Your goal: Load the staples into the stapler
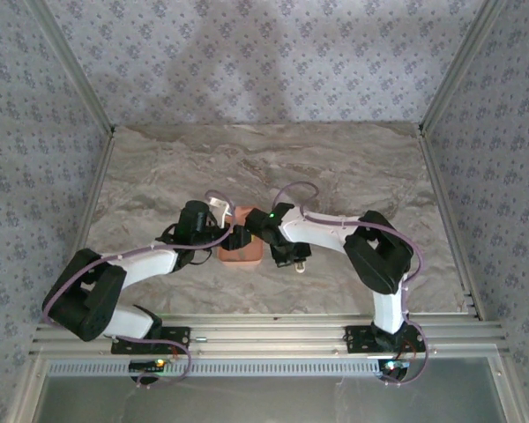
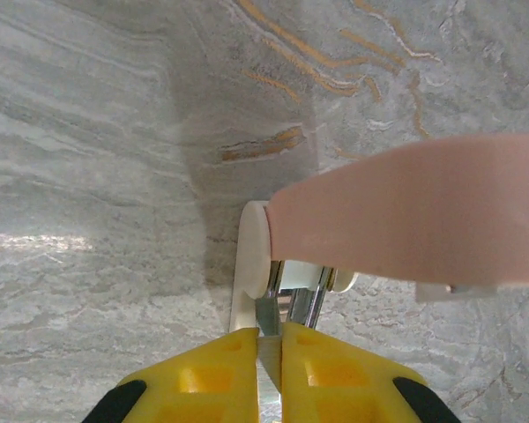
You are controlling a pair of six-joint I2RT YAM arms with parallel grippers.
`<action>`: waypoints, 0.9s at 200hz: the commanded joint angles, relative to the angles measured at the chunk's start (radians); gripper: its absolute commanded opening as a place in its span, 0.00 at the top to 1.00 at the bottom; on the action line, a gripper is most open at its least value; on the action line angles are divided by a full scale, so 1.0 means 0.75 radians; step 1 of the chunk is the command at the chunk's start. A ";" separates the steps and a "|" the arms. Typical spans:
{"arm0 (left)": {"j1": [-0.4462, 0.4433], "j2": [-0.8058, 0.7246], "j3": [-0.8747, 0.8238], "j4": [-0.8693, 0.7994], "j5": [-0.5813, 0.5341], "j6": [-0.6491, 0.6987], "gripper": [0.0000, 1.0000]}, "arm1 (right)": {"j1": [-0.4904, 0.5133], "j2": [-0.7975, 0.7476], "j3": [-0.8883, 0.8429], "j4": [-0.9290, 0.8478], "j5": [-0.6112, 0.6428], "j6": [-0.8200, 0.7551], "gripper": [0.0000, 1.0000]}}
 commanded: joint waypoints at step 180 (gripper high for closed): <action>0.003 -0.070 -0.034 0.004 -0.006 0.027 0.44 | -0.206 -0.052 -0.295 -0.193 0.243 0.057 0.89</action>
